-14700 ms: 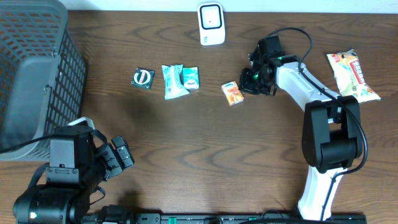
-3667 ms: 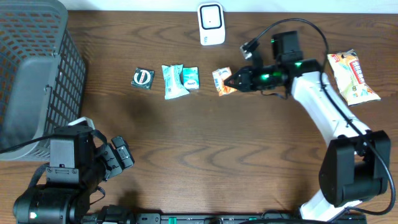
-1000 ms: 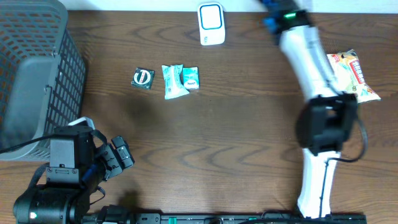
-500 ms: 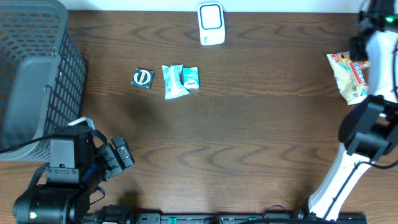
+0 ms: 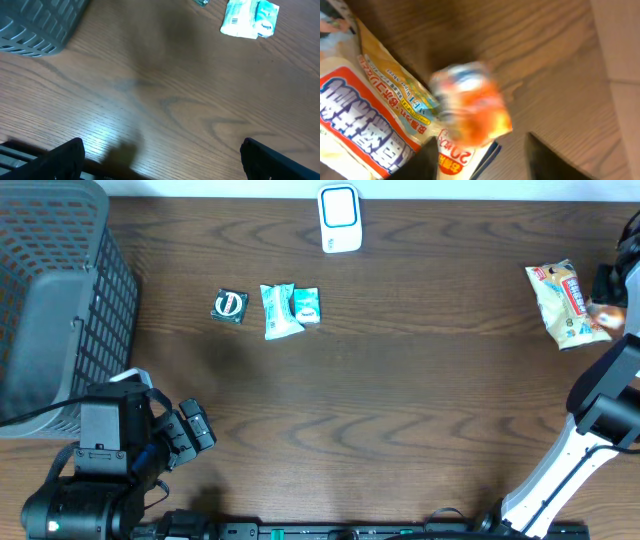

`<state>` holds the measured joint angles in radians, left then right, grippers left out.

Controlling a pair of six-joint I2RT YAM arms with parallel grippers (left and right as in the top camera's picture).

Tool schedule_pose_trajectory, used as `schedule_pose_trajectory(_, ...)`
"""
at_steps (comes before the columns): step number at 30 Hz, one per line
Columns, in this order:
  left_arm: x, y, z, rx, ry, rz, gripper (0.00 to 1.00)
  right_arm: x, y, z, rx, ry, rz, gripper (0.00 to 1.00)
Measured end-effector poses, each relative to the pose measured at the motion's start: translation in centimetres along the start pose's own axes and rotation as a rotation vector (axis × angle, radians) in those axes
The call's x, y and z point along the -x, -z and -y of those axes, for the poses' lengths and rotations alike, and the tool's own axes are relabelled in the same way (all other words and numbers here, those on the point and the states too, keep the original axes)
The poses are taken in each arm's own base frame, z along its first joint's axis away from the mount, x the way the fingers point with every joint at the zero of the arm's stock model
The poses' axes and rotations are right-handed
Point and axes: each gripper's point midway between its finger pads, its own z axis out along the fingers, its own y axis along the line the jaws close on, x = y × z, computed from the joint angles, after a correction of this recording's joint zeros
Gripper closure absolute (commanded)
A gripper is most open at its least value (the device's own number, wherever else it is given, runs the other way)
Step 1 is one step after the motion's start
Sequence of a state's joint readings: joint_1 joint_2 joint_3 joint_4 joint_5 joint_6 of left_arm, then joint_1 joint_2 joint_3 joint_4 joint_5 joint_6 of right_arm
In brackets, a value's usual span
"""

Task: Scan the item barcode
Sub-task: 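Carry the orange pack to the right edge beside the snack bag, then release the orange pack and move the right gripper back left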

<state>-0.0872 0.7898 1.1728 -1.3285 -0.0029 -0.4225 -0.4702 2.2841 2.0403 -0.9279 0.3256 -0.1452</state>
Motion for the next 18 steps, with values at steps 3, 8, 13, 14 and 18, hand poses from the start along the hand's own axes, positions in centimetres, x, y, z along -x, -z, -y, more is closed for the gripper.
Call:
schedule_pose_trajectory(3,0.0,0.0,0.0,0.0,0.0,0.0,0.02,-0.5,-0.3,-0.2,0.005,0.001,-0.013,0.4)
schedule_pose_trajectory(8,0.0,0.0,0.0,0.0,0.0,0.0,0.02,-0.5,-0.1,-1.4,0.032,0.018,-0.014,0.4)
schedule_pose_trajectory(13,0.0,0.0,0.0,0.0,0.0,0.0,0.02,0.0,2.0,-6.4,0.22,0.058,0.015,0.36)
schedule_pose_trajectory(14,0.0,0.0,0.0,0.0,0.0,0.0,0.02,0.1,2.7,-7.5,0.269,0.065,0.026,0.36)
schedule_pose_trajectory(18,0.0,0.0,0.0,0.0,0.0,0.0,0.02,1.2,9.5,-13.9,0.582,0.094,0.114,0.34)
